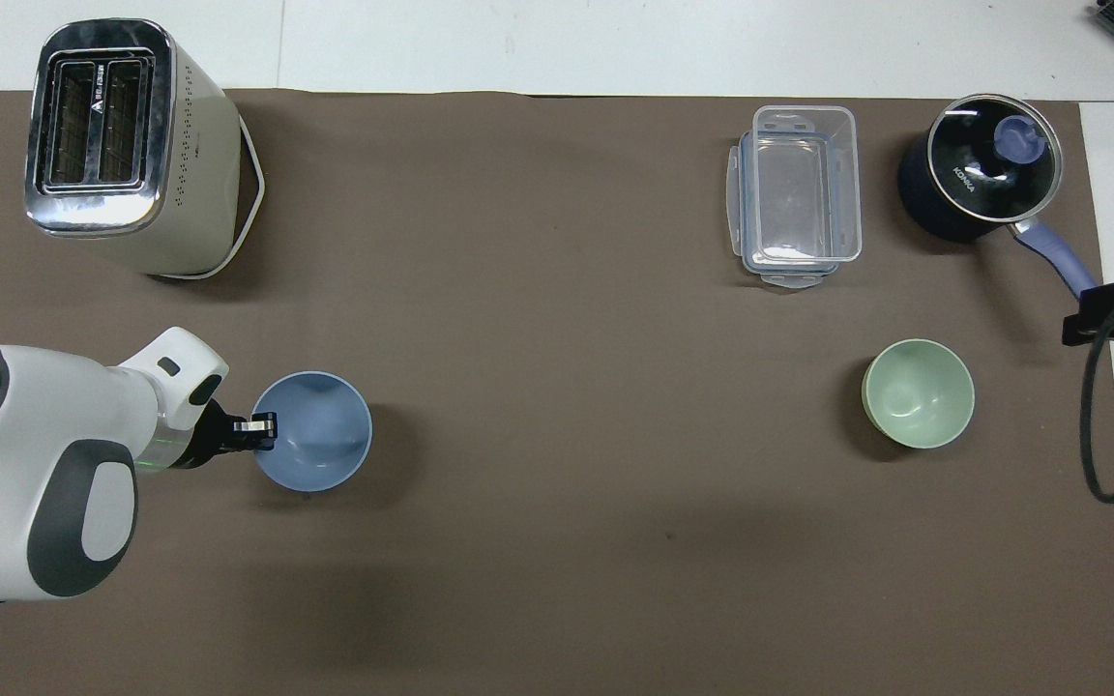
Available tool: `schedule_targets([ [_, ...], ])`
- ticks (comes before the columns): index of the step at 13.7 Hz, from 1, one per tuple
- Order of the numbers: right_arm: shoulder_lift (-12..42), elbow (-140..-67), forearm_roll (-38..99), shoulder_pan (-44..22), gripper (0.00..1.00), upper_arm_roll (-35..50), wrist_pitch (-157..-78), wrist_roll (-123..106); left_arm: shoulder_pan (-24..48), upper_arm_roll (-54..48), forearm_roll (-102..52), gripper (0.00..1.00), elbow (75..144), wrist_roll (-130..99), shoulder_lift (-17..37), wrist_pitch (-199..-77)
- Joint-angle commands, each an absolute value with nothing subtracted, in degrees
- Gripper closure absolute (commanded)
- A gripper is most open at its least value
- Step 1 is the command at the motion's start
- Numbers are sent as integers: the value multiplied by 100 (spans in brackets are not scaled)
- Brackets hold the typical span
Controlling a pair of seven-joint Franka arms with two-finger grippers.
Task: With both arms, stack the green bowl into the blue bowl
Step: 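Slide the blue bowl with the left gripper toward the table center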
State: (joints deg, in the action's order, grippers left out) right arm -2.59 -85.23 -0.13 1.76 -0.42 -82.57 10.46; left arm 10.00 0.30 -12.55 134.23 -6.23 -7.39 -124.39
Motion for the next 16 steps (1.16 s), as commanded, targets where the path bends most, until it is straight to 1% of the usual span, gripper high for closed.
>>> schedule_targets([
  [1,-281,-8525,123,255,0,-26,-8235,984,1370,88,-1371,100,13219,-615,-712,-12252],
  [3,-281,-8525,123,264,0,-35,-8235,958,1616,88,-1589,100,13219,-755,-721,-12304],
  [7,-281,-8525,114,264,0,-53,-8235,958,2599,88,-1635,100,13219,-1895,-651,-12760],
  [10,-281,-8525,114,264,0,-53,-8235,941,3241,88,-1635,100,13219,-2722,-388,-13226],
  [13,-281,-8534,123,264,0,-53,-8235,905,3751,79,-1635,100,13219,-3286,16,-13744],
  [16,-299,-8561,123,264,0,-53,-8244,905,3963,79,-1652,100,13289,-3357,96,-13825],
])
